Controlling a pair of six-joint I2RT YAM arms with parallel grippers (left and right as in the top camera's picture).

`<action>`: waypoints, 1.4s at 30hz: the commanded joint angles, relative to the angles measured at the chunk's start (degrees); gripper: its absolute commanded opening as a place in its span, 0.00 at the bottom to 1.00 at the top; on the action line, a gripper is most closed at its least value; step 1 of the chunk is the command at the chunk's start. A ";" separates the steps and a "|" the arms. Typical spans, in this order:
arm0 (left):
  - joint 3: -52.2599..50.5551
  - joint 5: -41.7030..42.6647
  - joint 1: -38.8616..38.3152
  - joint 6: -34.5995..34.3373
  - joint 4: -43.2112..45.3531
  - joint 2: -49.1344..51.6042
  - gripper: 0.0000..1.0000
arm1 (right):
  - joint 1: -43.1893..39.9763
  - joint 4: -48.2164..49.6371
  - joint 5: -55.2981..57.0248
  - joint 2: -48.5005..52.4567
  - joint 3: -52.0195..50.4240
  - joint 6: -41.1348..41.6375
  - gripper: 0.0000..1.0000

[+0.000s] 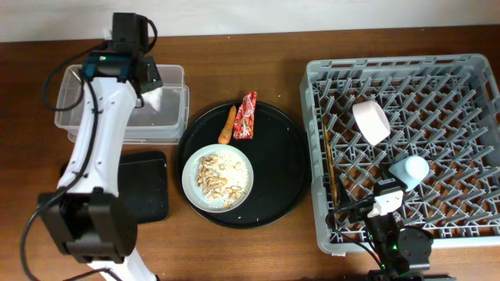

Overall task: Sort waste into correct bins and load items into the dishwasher rack
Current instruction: 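Drop the tissue into the clear plastic container, then move the left gripper back to the red wrapper and grasp it, then drop the red wrapper into the clear container and return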

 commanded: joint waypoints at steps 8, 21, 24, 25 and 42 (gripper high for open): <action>-0.09 17.92 -9.31 1.33 -1.27 2.03 0.74 | -0.42 0.13 -0.48 -0.48 -0.52 -0.24 0.98; -0.15 11.30 -26.10 7.21 10.03 20.04 0.57 | -0.42 0.13 -0.48 -0.48 -0.52 -0.22 0.98; -0.15 4.57 -27.74 7.06 11.45 21.57 0.57 | -0.42 0.13 -0.48 -0.48 -0.52 -0.22 0.98; -0.15 2.21 -28.26 7.06 12.02 22.45 0.57 | -0.42 0.13 -0.48 -0.48 -0.52 -0.24 0.98; 4.61 3.93 -28.46 6.99 6.93 23.74 0.00 | -0.42 0.13 -0.48 -0.48 -0.52 -0.22 0.98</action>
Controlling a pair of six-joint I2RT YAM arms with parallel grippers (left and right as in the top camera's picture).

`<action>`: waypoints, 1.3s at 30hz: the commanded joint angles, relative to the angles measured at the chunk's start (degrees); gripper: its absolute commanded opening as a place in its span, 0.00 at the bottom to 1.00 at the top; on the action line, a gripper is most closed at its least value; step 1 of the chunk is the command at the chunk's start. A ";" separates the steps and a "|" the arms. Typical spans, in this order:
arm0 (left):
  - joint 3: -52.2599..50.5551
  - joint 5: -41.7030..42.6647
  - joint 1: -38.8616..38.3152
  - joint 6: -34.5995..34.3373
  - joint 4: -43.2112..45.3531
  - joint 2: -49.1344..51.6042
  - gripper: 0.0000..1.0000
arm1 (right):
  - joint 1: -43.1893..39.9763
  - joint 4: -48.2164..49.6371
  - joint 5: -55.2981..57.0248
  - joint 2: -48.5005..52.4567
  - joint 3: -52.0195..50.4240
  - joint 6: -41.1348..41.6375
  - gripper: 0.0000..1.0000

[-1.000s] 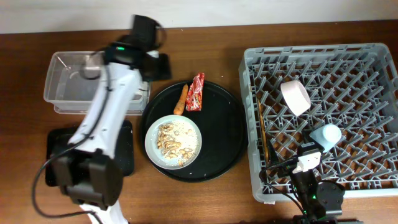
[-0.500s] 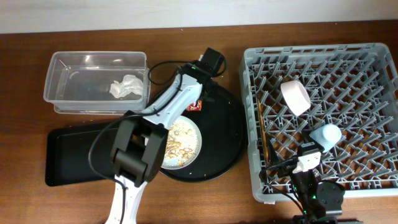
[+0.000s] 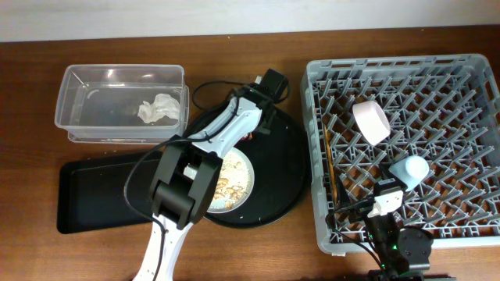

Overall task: Sort waste into correct bins and load items into the dishwasher rack
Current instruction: 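Drop the red wrapper into the clear container and return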

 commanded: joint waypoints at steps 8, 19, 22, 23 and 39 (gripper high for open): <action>11.87 -1.88 5.81 -2.47 -20.87 -15.78 0.00 | -0.42 0.13 -0.48 -0.48 -0.52 -0.17 0.98; 7.39 -1.95 23.15 -7.23 -17.68 -15.28 0.09 | -0.42 0.13 -0.48 -0.48 -0.52 -0.15 0.98; 7.96 0.39 24.50 -6.99 -15.78 -14.97 0.41 | -0.42 0.13 -0.48 -0.48 -0.52 -0.17 0.98; 8.94 1.62 24.55 -6.99 -16.63 -15.19 0.47 | -0.42 0.13 -0.48 -0.48 -0.52 -0.15 0.98; 0.55 5.57 8.28 -1.79 -20.85 -15.34 0.50 | -0.42 0.13 -0.48 -0.48 -0.52 -0.15 0.98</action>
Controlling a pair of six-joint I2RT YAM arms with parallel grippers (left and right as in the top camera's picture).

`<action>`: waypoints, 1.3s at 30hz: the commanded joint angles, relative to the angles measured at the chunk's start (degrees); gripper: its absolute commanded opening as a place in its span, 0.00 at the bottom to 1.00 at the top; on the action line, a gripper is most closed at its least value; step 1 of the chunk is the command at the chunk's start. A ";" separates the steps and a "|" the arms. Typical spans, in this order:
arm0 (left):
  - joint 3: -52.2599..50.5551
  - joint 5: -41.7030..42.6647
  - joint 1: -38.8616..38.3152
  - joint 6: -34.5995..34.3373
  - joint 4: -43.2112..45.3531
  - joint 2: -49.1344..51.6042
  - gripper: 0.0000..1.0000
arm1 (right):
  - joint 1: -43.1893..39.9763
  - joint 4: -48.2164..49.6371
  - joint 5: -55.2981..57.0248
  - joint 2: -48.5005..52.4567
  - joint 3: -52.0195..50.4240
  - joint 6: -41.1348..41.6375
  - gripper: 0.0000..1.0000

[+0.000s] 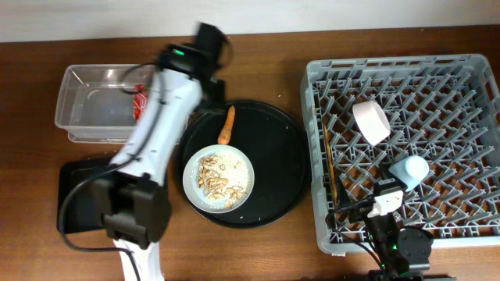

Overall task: Sort waste into correct bins and load items into the dishwasher rack
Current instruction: 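Drop the red wrapper into the clear container and return, then grasp the carrot with the left gripper and place it on the black tray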

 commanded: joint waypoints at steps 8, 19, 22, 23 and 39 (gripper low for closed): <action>-13.51 -1.29 -5.31 1.29 11.13 5.99 0.52 | -0.42 0.13 -0.50 -0.48 -0.52 -0.13 0.98; -13.42 -1.53 -4.70 1.31 17.25 12.24 0.52 | -0.42 0.13 -0.50 -0.48 -0.52 -0.13 0.98; -11.61 -1.53 -4.57 1.33 17.05 12.15 0.45 | -0.42 0.13 -0.50 -0.48 -0.52 -0.13 0.98; -10.99 -1.49 -4.42 1.33 16.83 12.15 0.39 | -0.42 0.13 -0.50 -0.48 -0.52 -0.13 0.98; 32.83 -0.22 2.84 2.91 -25.64 11.91 0.01 | -0.42 0.13 -0.50 -0.48 -0.52 -0.13 0.98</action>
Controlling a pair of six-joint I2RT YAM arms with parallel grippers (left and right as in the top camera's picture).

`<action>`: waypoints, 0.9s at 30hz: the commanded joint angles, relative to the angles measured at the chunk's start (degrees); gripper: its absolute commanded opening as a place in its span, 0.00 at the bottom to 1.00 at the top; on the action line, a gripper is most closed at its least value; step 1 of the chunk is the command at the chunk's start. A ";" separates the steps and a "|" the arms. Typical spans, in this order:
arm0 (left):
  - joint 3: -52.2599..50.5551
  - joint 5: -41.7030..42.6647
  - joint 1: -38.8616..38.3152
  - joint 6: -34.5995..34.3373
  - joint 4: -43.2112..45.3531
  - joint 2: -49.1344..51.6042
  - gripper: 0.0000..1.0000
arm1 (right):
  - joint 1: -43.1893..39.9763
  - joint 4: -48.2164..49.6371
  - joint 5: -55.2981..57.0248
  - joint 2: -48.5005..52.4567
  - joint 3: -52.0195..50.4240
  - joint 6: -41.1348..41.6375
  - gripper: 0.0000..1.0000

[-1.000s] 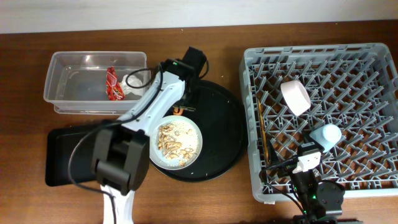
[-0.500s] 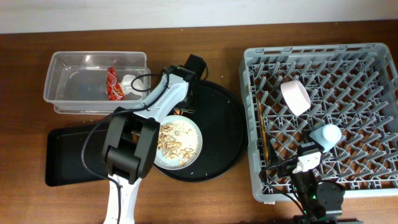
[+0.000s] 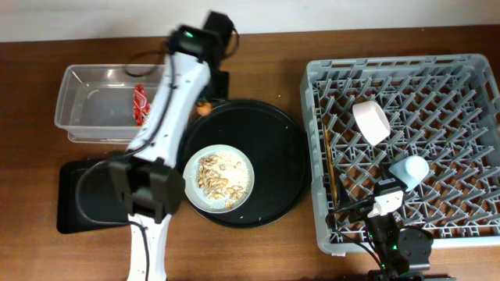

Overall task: Sort waste into correct bins and load items into the dishwasher rack
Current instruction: 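Grasp the carrot with the left gripper and place it on the black tray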

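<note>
Only an orange end of the carrot (image 3: 205, 109) shows, at the upper-left rim of the round black tray (image 3: 281, 156), under my left gripper (image 3: 207, 103), which looks shut on it. A red wrapper (image 3: 141, 105) lies in the clear bin (image 3: 94, 86). On the tray stands a white plate (image 3: 219, 178) with food scraps. The grey dishwasher rack (image 3: 469, 70) holds a pinkish cup (image 3: 371, 121), a pale blue cup (image 3: 410, 170) and a thin utensil (image 3: 330, 168). My right gripper (image 3: 376, 207) rests low over the rack's front edge; its jaws are not clear.
A flat black rectangular bin (image 3: 86, 199) lies at the front left, partly under my left arm. The left arm stretches from the front edge across the plate's left side to the back of the table.
The carrot has left its spot on the tray above the plate and now shows at the tray's upper-left rim under my left gripper. The right arm has not moved.
First my left gripper was over the clear bin, with wrapper and carrot on the tray. Then it was at the wrapper on the tray. Then the wrapper lay in the clear bin. Now the gripper has the carrot at the tray's rim.
</note>
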 commanded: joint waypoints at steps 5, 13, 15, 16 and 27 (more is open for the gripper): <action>4.70 8.11 2.95 2.67 -6.62 -8.22 0.01 | -0.42 0.04 -0.48 -0.42 -0.50 -0.15 0.98; -24.41 -6.71 4.07 -6.84 -6.62 -29.53 0.02 | -0.42 0.04 -0.48 -0.42 -0.50 -0.17 0.98; -35.89 -9.49 7.21 -13.46 -5.95 -35.71 0.02 | -0.42 0.04 -0.48 -0.42 -0.50 -0.17 0.98; -41.20 -9.27 9.20 -15.06 -4.52 -38.34 0.02 | -0.42 0.04 -0.48 -0.42 -0.50 -0.17 0.98; -79.03 4.70 29.33 -15.43 29.70 -46.45 0.11 | -0.42 0.04 -0.48 -0.42 -0.50 -0.15 0.98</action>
